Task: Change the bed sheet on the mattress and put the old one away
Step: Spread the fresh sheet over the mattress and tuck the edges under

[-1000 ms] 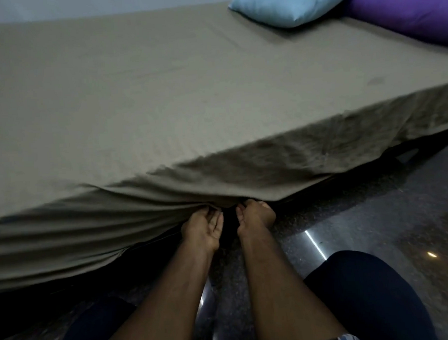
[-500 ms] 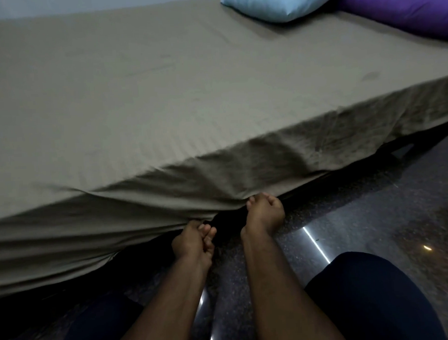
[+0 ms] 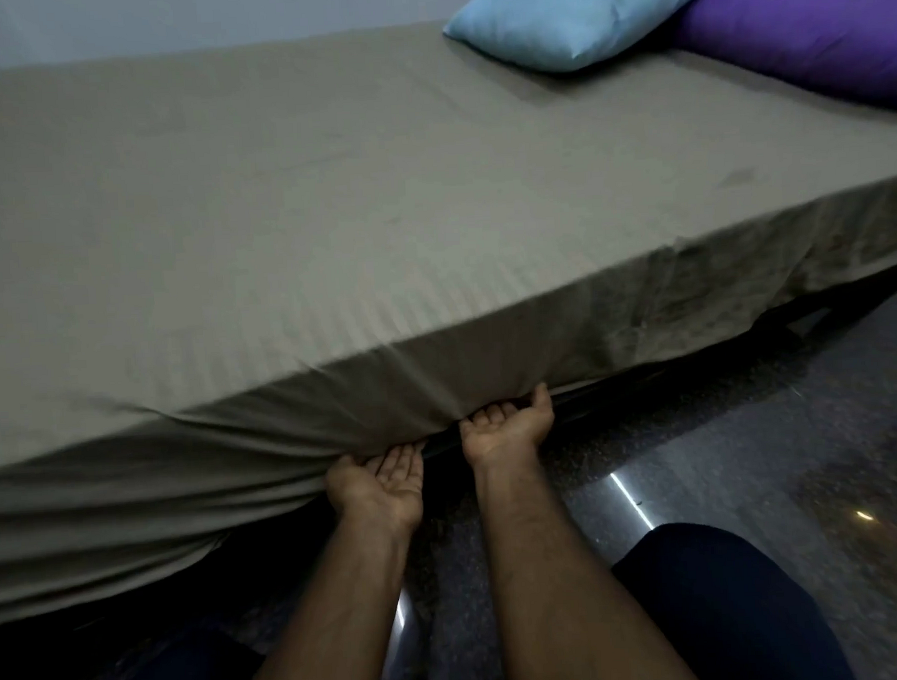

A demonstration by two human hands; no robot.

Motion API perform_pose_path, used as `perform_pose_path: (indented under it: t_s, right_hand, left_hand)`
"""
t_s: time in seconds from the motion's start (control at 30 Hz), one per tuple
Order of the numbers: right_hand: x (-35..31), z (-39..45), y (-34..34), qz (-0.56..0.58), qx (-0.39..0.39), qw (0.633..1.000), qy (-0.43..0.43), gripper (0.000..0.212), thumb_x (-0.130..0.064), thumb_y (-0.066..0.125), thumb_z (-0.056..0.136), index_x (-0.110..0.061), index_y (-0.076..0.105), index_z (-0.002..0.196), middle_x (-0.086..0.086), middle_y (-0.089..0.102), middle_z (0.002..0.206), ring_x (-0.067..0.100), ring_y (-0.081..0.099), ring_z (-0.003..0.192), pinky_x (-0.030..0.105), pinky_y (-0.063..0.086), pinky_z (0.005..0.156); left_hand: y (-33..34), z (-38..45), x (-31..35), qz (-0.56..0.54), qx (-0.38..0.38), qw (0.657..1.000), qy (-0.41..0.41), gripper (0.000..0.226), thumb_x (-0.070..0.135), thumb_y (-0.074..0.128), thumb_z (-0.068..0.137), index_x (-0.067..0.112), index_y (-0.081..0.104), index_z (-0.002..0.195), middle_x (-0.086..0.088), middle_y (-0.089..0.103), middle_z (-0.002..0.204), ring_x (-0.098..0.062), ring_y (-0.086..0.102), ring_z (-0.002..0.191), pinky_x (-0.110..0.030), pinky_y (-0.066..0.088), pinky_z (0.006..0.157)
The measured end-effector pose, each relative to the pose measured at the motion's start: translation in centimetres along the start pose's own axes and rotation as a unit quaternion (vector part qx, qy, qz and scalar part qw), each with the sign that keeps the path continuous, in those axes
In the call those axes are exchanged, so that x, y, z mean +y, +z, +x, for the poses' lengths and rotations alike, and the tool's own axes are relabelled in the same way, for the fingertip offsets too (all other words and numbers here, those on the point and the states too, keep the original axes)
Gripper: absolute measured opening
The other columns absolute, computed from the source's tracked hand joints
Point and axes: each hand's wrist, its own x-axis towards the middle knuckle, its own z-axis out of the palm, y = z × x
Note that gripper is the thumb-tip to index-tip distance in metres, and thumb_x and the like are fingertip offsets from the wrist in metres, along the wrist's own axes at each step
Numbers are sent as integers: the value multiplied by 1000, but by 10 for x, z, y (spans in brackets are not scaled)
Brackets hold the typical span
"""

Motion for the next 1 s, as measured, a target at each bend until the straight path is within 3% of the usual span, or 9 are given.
perform_pose_path:
  t_s: [0.2, 0.3, 0.37, 0.47, 0.63, 0.77, 0.83, 0.9, 1.0]
  right_hand:
    - [1, 7, 3, 24, -25, 999, 7, 65, -62, 49, 92, -18, 55, 138, 11, 57, 136, 29, 55, 124, 52, 38, 112]
    - [0, 10, 0, 35, -42, 998, 18, 65, -62, 52, 90, -18, 54, 137, 13, 55, 134, 31, 52, 125, 54, 40, 108]
    - [1, 12, -3, 32, -44, 998, 13, 65, -62, 52, 90, -16, 56, 135, 14, 57, 132, 31, 54, 124, 56, 39, 109]
    - [3, 15, -9, 13, -36, 999, -4, 64, -63, 49, 91, -12, 57, 130, 13, 60, 129, 29, 57, 120, 56, 37, 111]
    - [12, 10, -10, -37, -38, 998, -42, 46, -54, 48, 96, -19, 59, 123, 9, 58, 136, 22, 59, 109, 46, 35, 114]
    - [22, -2, -10, -146, 57, 979, -130, 28, -34, 49, 102, -17, 62, 120, 8, 63, 133, 17, 63, 93, 37, 47, 90]
    - [40, -13, -17, -166, 87, 971, -148, 27, -29, 46, 104, -14, 60, 122, 11, 62, 130, 23, 63, 107, 38, 48, 89]
    - [67, -23, -26, -191, 68, 975, -87, 43, -35, 43, 106, -7, 53, 136, 15, 56, 141, 28, 58, 121, 40, 48, 98]
    - [95, -33, -27, -186, 30, 982, 8, 60, -45, 38, 106, -3, 39, 149, 17, 41, 154, 32, 42, 141, 44, 37, 114]
  left_hand:
    - [6, 5, 11, -77, 32, 996, 28, 60, 36, 25, 102, -2, 36, 147, -20, 39, 154, -35, 38, 144, -49, 30, 119]
    - [16, 5, 12, -173, 1, 984, 49, 54, 47, 28, 99, 9, 59, 122, -17, 53, 143, -35, 49, 134, -57, 37, 112]
    - [21, 3, 12, -193, -17, 980, 54, 56, 51, 27, 98, 12, 64, 113, -16, 57, 138, -36, 53, 129, -60, 37, 111]
    - [12, 3, 15, -146, -34, 987, 50, 54, 48, 29, 98, 11, 64, 116, -16, 60, 135, -37, 54, 127, -61, 37, 110]
    - [-26, 2, 51, 83, -23, 995, -51, 56, 36, 25, 105, -9, 54, 121, -28, 54, 139, -43, 50, 132, -53, 44, 102]
    - [-57, 1, 70, 110, 16, 994, -10, 36, 21, 37, 105, -9, 56, 108, -25, 58, 133, -38, 59, 119, -44, 48, 95]
    - [-71, -2, 78, 83, 38, 995, 40, 29, 17, 42, 103, -5, 57, 111, -23, 60, 126, -33, 62, 104, -40, 48, 95]
    - [-84, -5, 85, 43, 73, 990, 110, 30, 13, 43, 102, -3, 57, 122, -23, 62, 124, -29, 63, 98, -38, 48, 95]
    - [-94, -10, 97, -27, 100, 979, 173, 32, 12, 42, 102, 0, 54, 130, -24, 56, 137, -30, 59, 115, -38, 47, 101]
